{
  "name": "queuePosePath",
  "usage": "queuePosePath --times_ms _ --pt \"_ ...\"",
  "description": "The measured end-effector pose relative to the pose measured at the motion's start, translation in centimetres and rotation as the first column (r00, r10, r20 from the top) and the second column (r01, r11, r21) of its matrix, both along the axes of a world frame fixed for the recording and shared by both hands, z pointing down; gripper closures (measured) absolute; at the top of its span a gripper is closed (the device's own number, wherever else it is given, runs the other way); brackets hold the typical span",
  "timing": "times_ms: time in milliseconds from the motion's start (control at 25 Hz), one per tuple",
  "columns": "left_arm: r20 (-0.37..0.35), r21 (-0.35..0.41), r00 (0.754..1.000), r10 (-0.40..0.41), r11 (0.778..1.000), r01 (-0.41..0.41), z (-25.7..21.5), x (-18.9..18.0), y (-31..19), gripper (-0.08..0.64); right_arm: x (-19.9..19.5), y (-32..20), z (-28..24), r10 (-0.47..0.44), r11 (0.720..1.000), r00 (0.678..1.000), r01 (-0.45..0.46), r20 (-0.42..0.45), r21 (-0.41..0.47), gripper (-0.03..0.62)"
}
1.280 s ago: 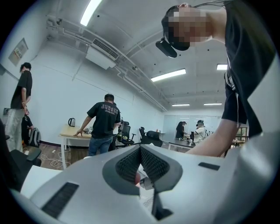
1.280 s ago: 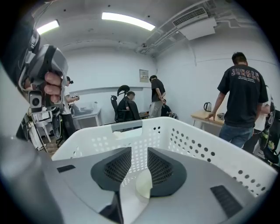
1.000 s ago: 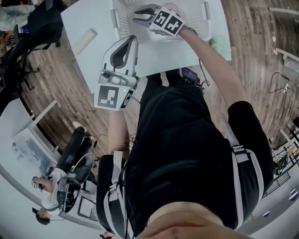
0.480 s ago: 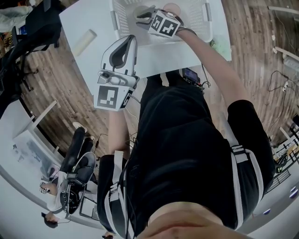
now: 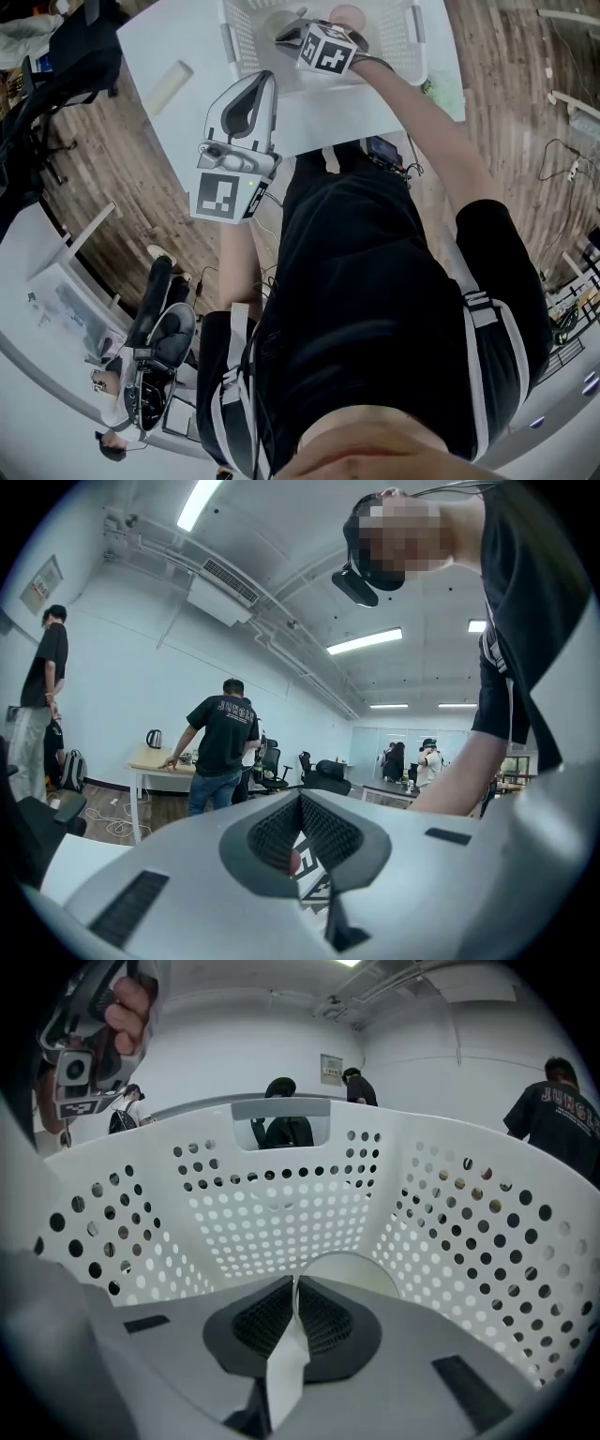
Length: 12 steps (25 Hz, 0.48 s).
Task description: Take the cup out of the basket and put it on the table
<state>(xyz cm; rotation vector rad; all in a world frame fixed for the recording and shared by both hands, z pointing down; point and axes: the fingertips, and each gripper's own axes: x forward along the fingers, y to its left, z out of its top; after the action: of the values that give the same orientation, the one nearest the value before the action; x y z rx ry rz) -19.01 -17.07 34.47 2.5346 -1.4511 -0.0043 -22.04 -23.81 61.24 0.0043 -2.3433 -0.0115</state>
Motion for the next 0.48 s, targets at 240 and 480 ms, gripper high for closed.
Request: queuePosePath --times_ms 240,480 --pt "0.003 0.009 1.0 -0.007 1.0 0.007 -0.5 -0.2 0.1 0.543 -0.1 0.1 -0.5 -0.004 1.0 1.0 0.004 0.014 -0.008 0.558" --pt "0.01 0.015 1.0 -0.02 1.0 0.02 -0.8 -0.5 0.6 0.542 -0.1 0.1 -2.4 0.001 1.0 0.999 -0.002 0.051 0.013 0.558"
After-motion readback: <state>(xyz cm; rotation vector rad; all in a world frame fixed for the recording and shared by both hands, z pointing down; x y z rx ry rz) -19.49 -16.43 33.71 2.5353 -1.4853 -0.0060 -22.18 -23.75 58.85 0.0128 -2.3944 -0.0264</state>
